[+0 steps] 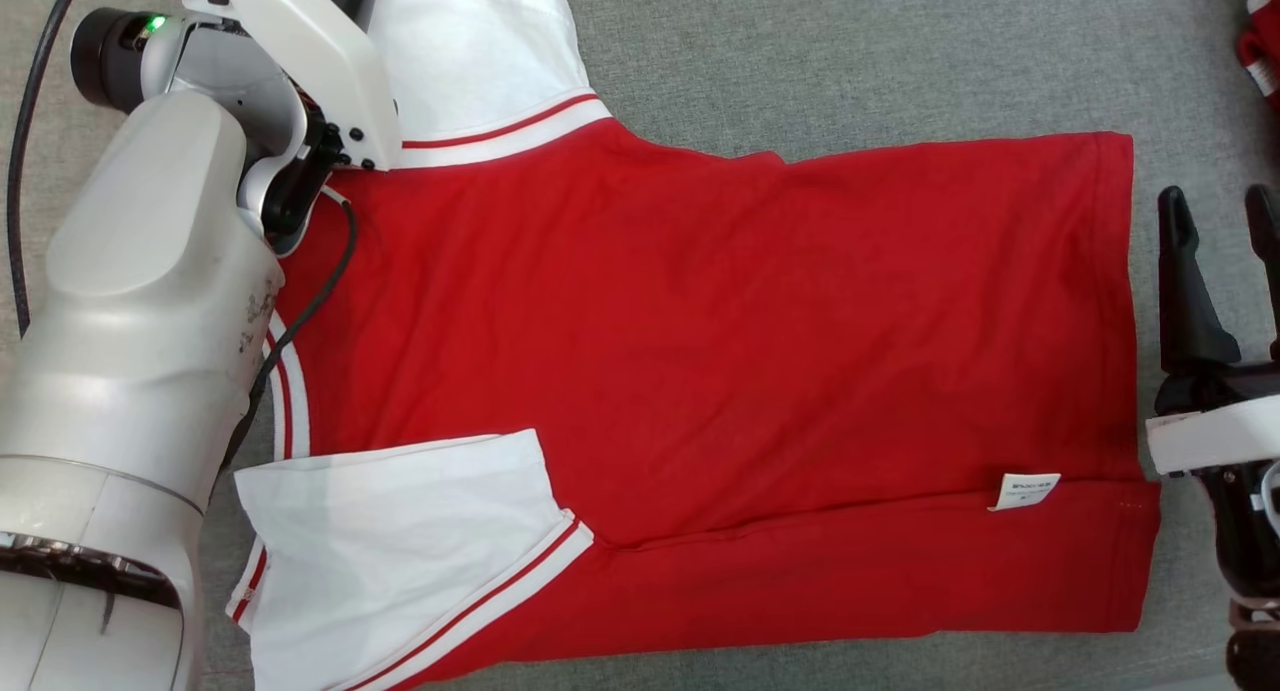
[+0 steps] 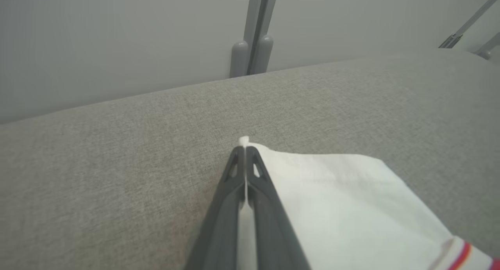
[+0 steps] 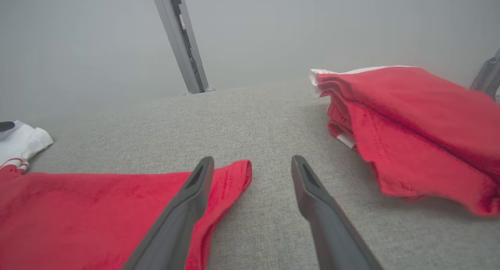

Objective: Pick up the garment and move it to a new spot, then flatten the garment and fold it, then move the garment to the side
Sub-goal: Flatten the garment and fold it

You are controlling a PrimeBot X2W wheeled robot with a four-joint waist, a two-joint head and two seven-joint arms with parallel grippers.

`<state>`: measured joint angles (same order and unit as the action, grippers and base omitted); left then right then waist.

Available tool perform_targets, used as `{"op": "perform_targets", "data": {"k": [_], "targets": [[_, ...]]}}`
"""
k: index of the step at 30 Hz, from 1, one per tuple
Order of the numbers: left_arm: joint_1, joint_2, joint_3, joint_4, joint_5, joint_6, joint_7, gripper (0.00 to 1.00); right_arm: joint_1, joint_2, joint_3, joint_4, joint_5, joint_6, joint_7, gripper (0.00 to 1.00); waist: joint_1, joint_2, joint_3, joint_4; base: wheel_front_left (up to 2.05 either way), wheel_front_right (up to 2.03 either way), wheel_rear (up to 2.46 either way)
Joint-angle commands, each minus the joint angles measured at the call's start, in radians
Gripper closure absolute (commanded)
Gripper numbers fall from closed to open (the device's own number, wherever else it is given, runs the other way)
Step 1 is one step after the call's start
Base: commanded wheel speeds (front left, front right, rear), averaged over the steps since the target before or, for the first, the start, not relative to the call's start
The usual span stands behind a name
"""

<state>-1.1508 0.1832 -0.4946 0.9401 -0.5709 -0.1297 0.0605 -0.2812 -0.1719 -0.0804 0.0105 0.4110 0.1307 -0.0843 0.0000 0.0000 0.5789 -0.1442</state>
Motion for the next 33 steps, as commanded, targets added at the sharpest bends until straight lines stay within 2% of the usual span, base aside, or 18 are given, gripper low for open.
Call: {"op": "perform_targets", "data": {"k": [1, 8, 17, 18, 19, 20, 21, 22, 23, 33], "targets": [[-0.018, 0.009, -0.008, 0.003, -0.013, -0.001, -0.01, 1.0, -0.021, -0.023, 0.004, 0.008, 0.004, 0.0, 0.016, 0.0, 0.0, 0.0, -0.001, 0.005, 0.0, 0.0, 0.0], [-0.039, 0.003, -0.056, 0.02, -0.051, -0.001, -0.039, 1.0, -0.091, -0.105, 0.06, 0.069, 0.076, 0.0, 0.14, 0.0, 0.0, 0.0, 0.01, 0.029, 0.0, 0.0, 0.0], [-0.068, 0.008, -0.1, 0.042, -0.093, -0.001, -0.07, 1.0, -0.15, -0.155, 0.101, 0.12, 0.146, 0.0, 0.23, 0.0, 0.0, 0.0, 0.028, 0.045, 0.0, 0.0, 0.0], [-0.073, 0.01, -0.105, 0.044, -0.097, -0.001, -0.073, 1.0, -0.156, -0.158, 0.107, 0.122, 0.158, 0.0, 0.238, 0.13, 0.0, 0.0, 0.03, 0.044, 0.0, 0.0, 0.0], [-0.076, 0.011, -0.109, 0.046, -0.101, -0.001, -0.078, 1.0, -0.164, -0.16, 0.11, 0.126, 0.175, 0.0, 0.248, 0.52, 0.0, 0.0, 0.031, 0.044, 0.0, 0.0, 0.0], [-0.077, 0.012, -0.114, 0.047, -0.107, -0.001, -0.081, 1.0, -0.17, -0.167, 0.114, 0.131, 0.185, 0.0, 0.26, 0.58, 0.0, 0.0, 0.031, 0.043, 0.0, 0.0, 0.0], [-0.077, 0.013, -0.118, 0.047, -0.111, -0.001, -0.086, 1.0, -0.179, -0.174, 0.119, 0.135, 0.197, 0.0, 0.271, 0.73, 0.0, 0.0, 0.033, 0.043, 0.0, 0.0, 0.0], [-0.079, 0.014, -0.122, 0.047, -0.114, -0.001, -0.091, 1.0, -0.19, -0.178, 0.123, 0.14, 0.211, 0.0, 0.28, 0.95, 0.0, 0.0, 0.034, 0.043, 0.0, 0.0, 0.0], [-0.084, 0.016, -0.126, 0.049, -0.119, -0.001, -0.095, 1.0, -0.198, -0.185, 0.126, 0.146, 0.218, 0.0, 0.289, 1.0, 0.0, 0.0, 0.036, 0.044, 0.0, 0.0, 0.0], [-0.123, 0.03, -0.143, 0.046, -0.155, -0.001, -0.152, 1.0, -0.306, -0.238, 0.149, 0.18, 0.282, 0.0, 0.332, 1.0, 0.0, 0.0, 0.031, 0.061, 0.0, 0.0, 0.0]]}}
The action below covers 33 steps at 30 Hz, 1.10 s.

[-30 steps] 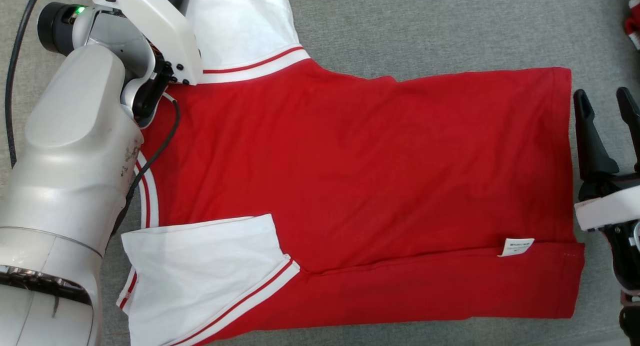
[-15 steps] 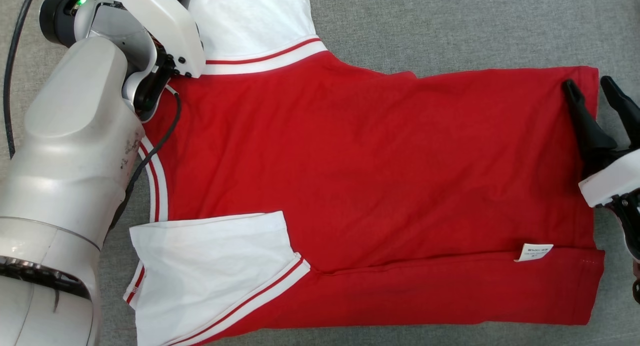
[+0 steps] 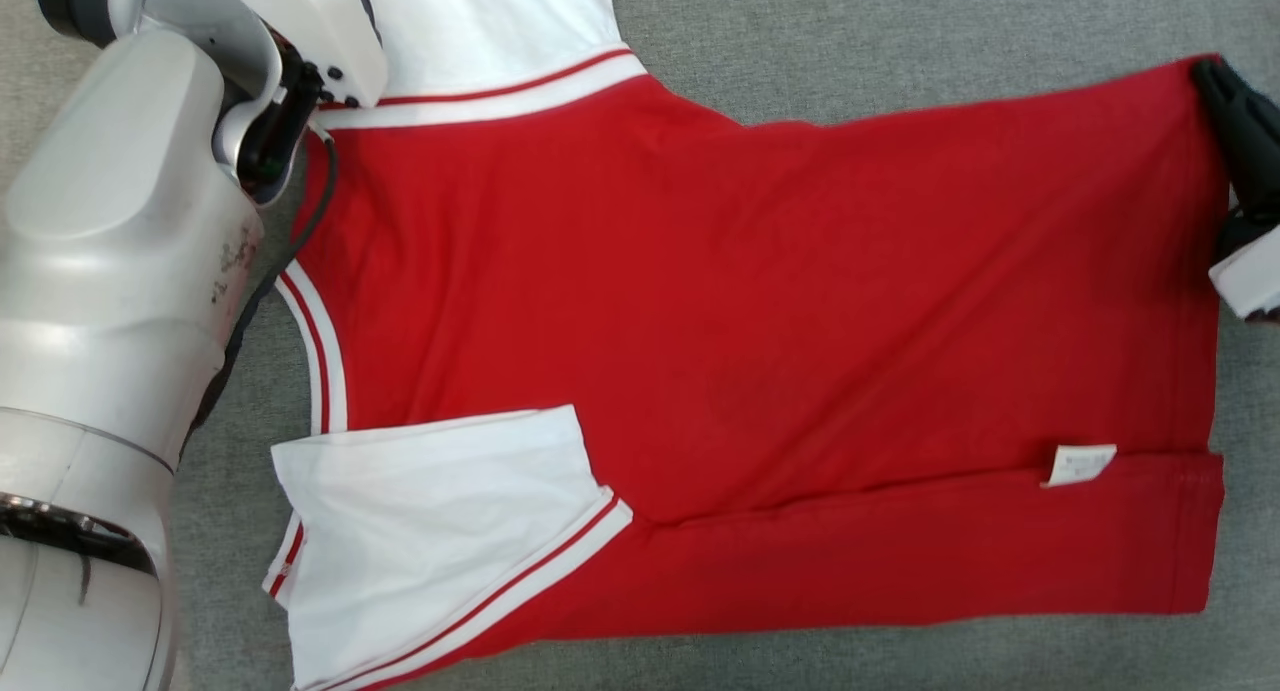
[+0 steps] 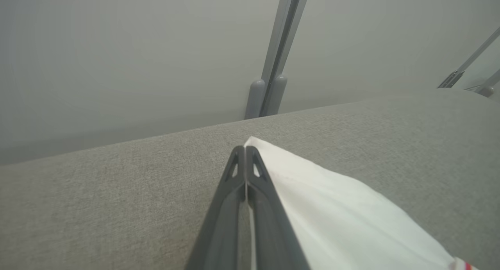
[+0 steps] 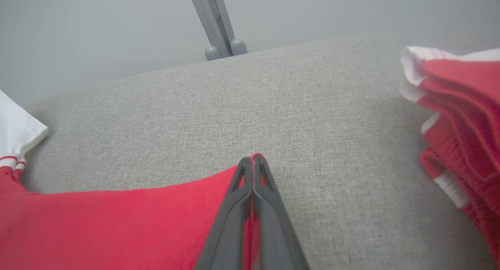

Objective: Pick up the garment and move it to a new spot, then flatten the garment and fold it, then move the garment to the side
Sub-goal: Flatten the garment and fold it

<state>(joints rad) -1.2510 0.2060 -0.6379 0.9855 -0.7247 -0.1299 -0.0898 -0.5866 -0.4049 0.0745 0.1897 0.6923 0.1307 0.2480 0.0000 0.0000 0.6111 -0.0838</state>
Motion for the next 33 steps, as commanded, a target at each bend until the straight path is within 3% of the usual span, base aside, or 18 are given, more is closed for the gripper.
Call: {"op": "perform_targets", "data": {"k": [1, 10, 16, 26, 33], "targets": [[-0.027, 0.008, 0.0, 0.001, -0.005, -0.001, -0.008, 1.0, -0.018, -0.009, 0.0, 0.007, 0.011, 0.0, 0.009, 1.0, 0.0, 0.0, -0.004, 0.004, 0.0, 0.0, 0.0], [-0.07, -0.002, -0.003, -0.011, -0.045, -0.001, -0.057, 1.0, -0.158, -0.053, 0.048, 0.063, 0.082, 0.0, 0.006, 1.0, 0.0, 0.0, -0.022, 0.036, 0.0, 0.0, 0.0], [-0.044, 0.008, -0.013, -0.057, -0.082, -0.001, -0.088, 1.0, -0.143, -0.064, 0.05, 0.062, 0.178, 0.0, -0.005, 1.0, 0.0, 0.0, -0.034, 0.047, 0.0, 0.0, 0.0], [0.117, 0.123, 0.007, -0.347, -0.147, 0.004, -0.146, 1.0, 0.003, -0.104, 0.013, -0.03, 0.387, 0.0, -0.023, 1.0, 0.0, 0.0, -0.06, 0.059, 0.0, 0.0, 0.0], [0.298, 0.227, 0.03, -0.662, -0.16, 0.083, -0.137, 1.0, 0.099, -0.108, -0.03, -0.078, 0.518, 0.0, -0.014, 1.0, 0.0, 0.0, -0.084, 0.071, 0.0, 0.0, 0.0]]}}
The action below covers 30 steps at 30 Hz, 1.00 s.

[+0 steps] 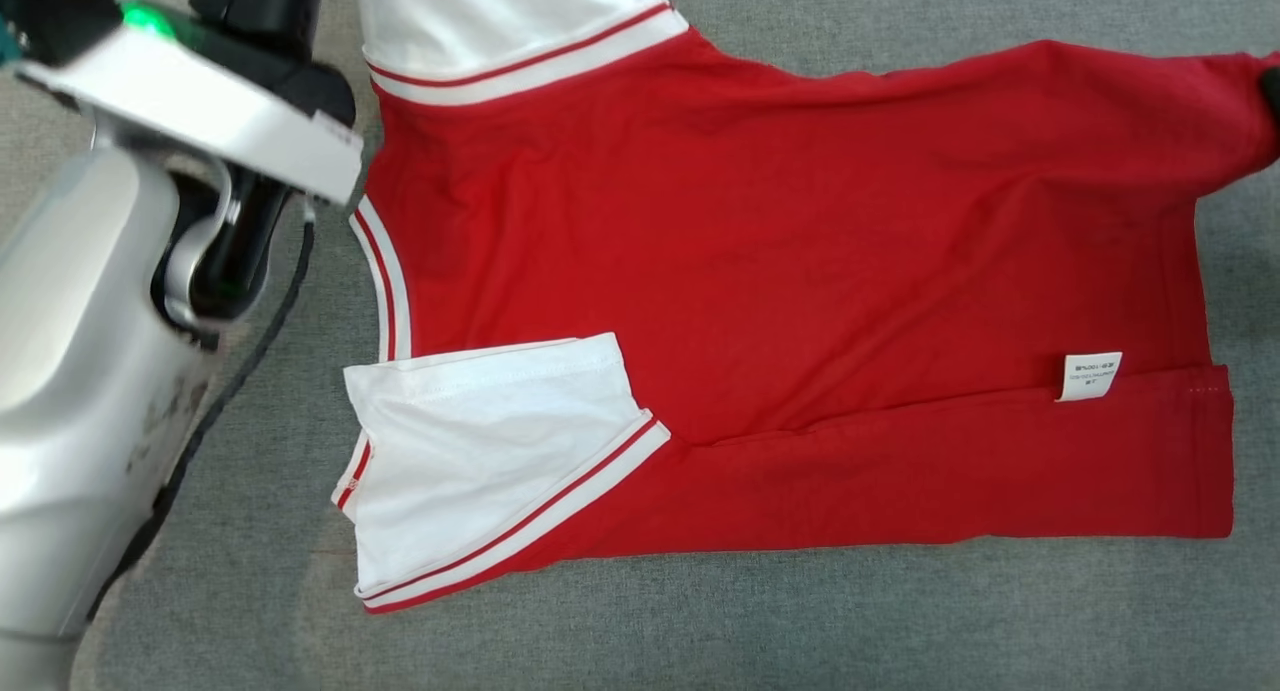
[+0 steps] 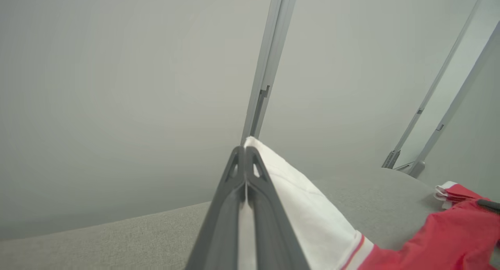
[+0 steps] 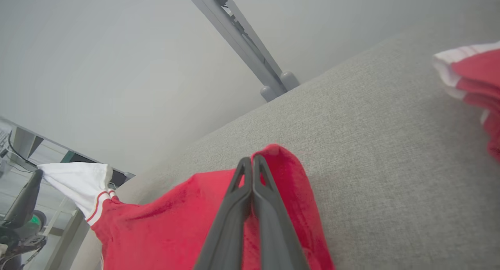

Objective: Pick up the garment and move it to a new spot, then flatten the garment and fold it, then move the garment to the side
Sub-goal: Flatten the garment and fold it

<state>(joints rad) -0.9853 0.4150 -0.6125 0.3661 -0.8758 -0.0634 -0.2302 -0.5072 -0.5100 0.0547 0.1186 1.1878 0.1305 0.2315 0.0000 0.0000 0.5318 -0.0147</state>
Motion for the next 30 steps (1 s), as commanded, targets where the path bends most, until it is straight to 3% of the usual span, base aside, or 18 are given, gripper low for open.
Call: {"op": "perform_targets", "data": {"k": [1, 3, 7, 17, 24, 30], "targets": [[0.062, 0.034, 0.009, -0.091, -0.013, 0.029, 0.006, 1.0, 0.033, 0.002, -0.016, -0.016, 0.045, 0.001, 0.003, 1.0, 0.0, 0.0, -0.008, 0.002, 0.0, 0.0, 0.0], [0.089, 0.048, 0.013, -0.136, -0.018, 0.044, 0.007, 1.0, 0.047, 0.002, -0.025, -0.024, 0.061, 0.001, 0.004, 1.0, 0.0, 0.0, -0.011, 0.003, 0.0, 0.0, 0.0], [0.241, 0.119, 0.035, -0.356, -0.043, 0.114, 0.019, 1.0, 0.128, 0.015, -0.058, -0.064, 0.155, 0.001, 0.022, 1.0, 0.0, 0.0, -0.029, 0.003, 0.0, 0.0, 0.0], [0.512, 0.217, 0.072, -0.632, -0.107, 0.216, 0.016, 1.0, 0.275, 0.031, -0.087, -0.075, 0.238, 0.001, 0.057, 1.0, 0.0, 0.0, -0.062, -0.012, 0.0, 0.0, 0.0], [0.714, 0.233, 0.095, -0.726, -0.156, 0.283, -0.007, 1.0, 0.342, 0.062, -0.074, -0.051, 0.24, 0.001, 0.055, 1.0, 0.0, 0.0, -0.086, -0.019, 0.0, 0.0, 0.0], [0.859, 0.227, 0.101, -0.756, -0.203, 0.31, -0.018, 1.0, 0.392, 0.084, -0.072, -0.053, 0.228, 0.001, 0.034, 1.0, 0.0, 0.0, -0.102, -0.013, 0.0, 0.0, 0.0]]}}
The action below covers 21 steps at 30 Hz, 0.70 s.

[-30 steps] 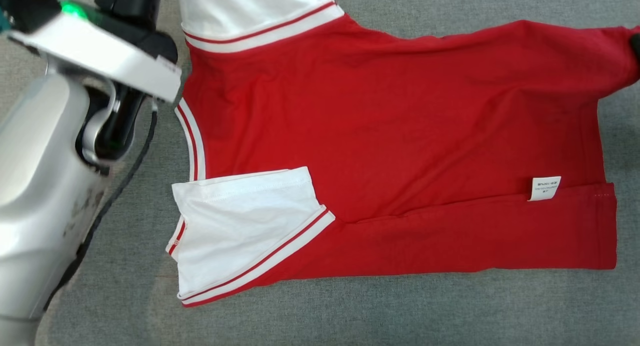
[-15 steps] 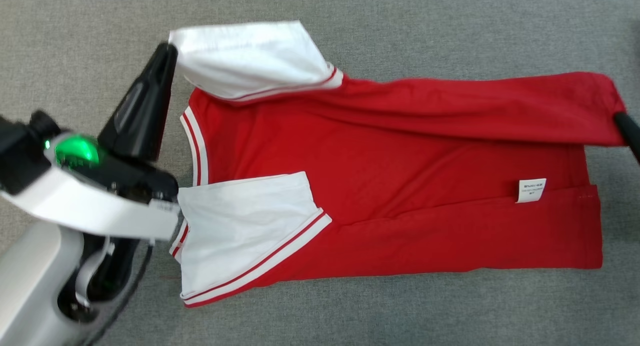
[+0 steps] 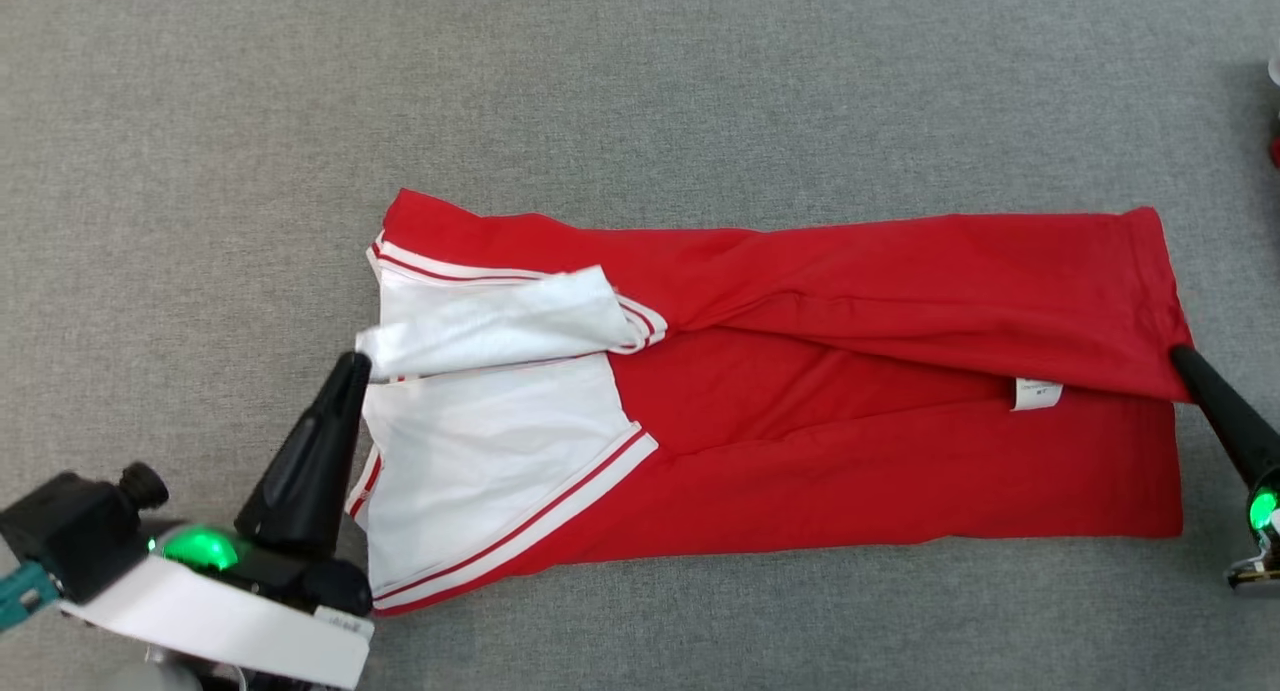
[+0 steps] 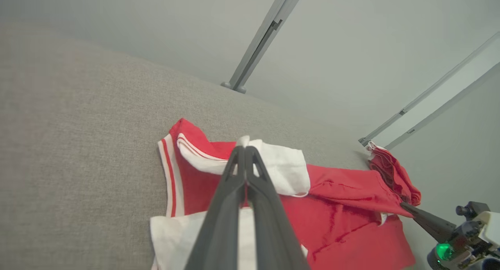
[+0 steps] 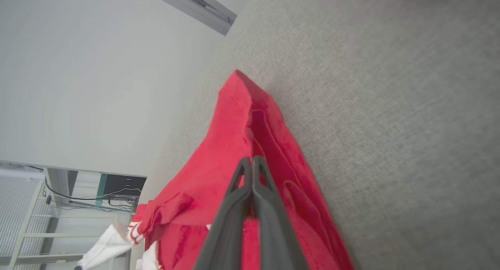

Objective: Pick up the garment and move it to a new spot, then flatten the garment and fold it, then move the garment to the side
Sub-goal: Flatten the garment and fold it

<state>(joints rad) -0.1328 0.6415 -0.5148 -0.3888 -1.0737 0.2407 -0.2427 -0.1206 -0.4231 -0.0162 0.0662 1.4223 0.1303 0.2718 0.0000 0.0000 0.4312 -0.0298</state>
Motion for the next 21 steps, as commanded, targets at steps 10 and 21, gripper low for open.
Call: {"op": "perform_targets", "data": {"k": [10, 21], "targets": [[0.064, -0.046, -0.045, 0.149, -0.062, -0.02, 0.022, 1.0, -0.002, 0.027, 0.021, 0.043, -0.078, 0.001, -0.081, 0.47, 0.0, 0.0, -0.002, 0.003, 0.0, 0.0, 0.0], [-0.004, -0.166, 0.012, 0.319, 0.08, -0.001, -0.021, 0.0, -0.017, 0.023, 0.08, -0.014, -0.335, 0.001, -0.385, 0.0, 0.0, 0.0, -0.028, 0.004, 0.0, 0.0, 0.0]]}}
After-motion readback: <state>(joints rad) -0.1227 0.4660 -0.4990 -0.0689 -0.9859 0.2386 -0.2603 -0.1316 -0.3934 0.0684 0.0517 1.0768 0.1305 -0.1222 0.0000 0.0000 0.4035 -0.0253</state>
